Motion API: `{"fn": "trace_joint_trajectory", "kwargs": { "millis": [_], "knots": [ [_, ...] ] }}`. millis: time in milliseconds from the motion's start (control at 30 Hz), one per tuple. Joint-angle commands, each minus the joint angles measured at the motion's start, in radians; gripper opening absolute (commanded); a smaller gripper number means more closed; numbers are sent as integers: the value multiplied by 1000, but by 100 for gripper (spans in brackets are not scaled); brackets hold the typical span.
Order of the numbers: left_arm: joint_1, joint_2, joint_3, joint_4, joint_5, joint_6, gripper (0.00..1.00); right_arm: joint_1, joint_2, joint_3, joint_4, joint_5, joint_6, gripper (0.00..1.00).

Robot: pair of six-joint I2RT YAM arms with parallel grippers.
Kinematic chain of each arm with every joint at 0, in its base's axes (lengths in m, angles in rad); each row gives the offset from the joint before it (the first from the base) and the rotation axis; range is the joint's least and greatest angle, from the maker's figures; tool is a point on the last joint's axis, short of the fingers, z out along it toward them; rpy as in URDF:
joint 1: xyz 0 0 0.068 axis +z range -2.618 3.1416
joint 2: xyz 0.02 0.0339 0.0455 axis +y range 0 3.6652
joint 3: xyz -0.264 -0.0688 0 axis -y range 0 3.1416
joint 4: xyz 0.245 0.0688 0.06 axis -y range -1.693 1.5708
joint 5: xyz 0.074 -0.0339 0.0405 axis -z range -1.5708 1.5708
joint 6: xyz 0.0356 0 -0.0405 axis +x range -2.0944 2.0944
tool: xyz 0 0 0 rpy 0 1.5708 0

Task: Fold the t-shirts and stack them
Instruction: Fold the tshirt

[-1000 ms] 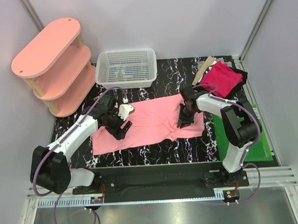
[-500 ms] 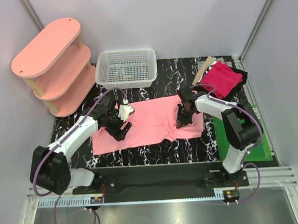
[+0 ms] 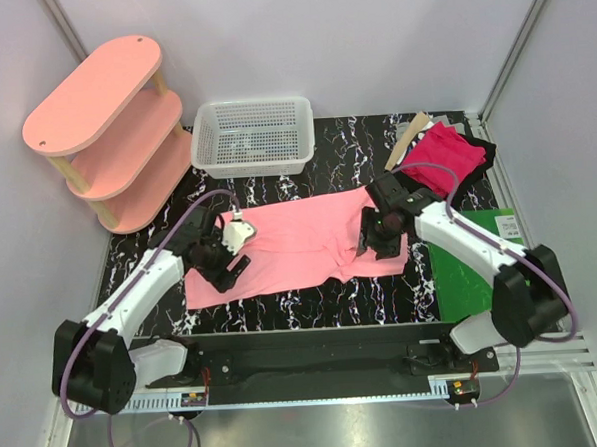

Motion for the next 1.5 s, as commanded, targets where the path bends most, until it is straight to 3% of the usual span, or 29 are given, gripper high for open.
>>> {"fn": "trace_joint_trajectory", "kwargs": {
  "millis": [0,167,367,400,433,467,567,667,700,767,867,900,933,1267,1333,1367,1467],
  "knots": [
    [100,-96,-68,-35,-45,109,80,3,-149,-84,-102,52,43,43],
    [200,-96,-118,-42,-59,169,81,3,-264,-199,-130,52,139,48],
    [284,-1,-112,-44,-43,204,80,1,-328,-269,-105,130,250,46],
    [293,6,-109,-47,-43,206,80,1,-316,-275,-104,129,256,48],
    [298,11,-105,-51,-42,206,80,0,-310,-279,-102,132,262,58],
    [301,14,-104,-52,-39,207,80,1,-307,-284,-102,141,268,61],
    [307,7,-114,-55,-37,209,80,0,-322,-319,-101,190,294,63],
    [313,3,-123,-52,-34,209,80,-9,-336,-335,-93,247,342,36],
    [319,7,-123,-52,-30,210,80,-15,-333,-338,-82,250,350,39],
    [324,11,-123,-41,-23,212,80,-40,-327,-344,-41,251,356,68],
    [333,25,-121,-38,-25,213,79,-126,-295,-355,17,218,309,80],
    [339,23,-121,-41,-26,216,79,-149,-275,-355,27,206,296,98],
    [339,14,-126,-39,-29,224,79,-170,-264,-355,40,202,270,100],
    [376,-10,-152,-42,-19,241,79,-223,-60,-310,169,166,175,100],
    [385,-12,-157,-44,-20,242,79,-221,-48,-313,186,138,178,88],
    [387,-15,-158,-45,-22,244,79,-221,-51,-319,194,129,178,76],
    [393,-30,-164,-44,-28,253,79,-221,-81,-335,192,110,187,61]
  ]
}}
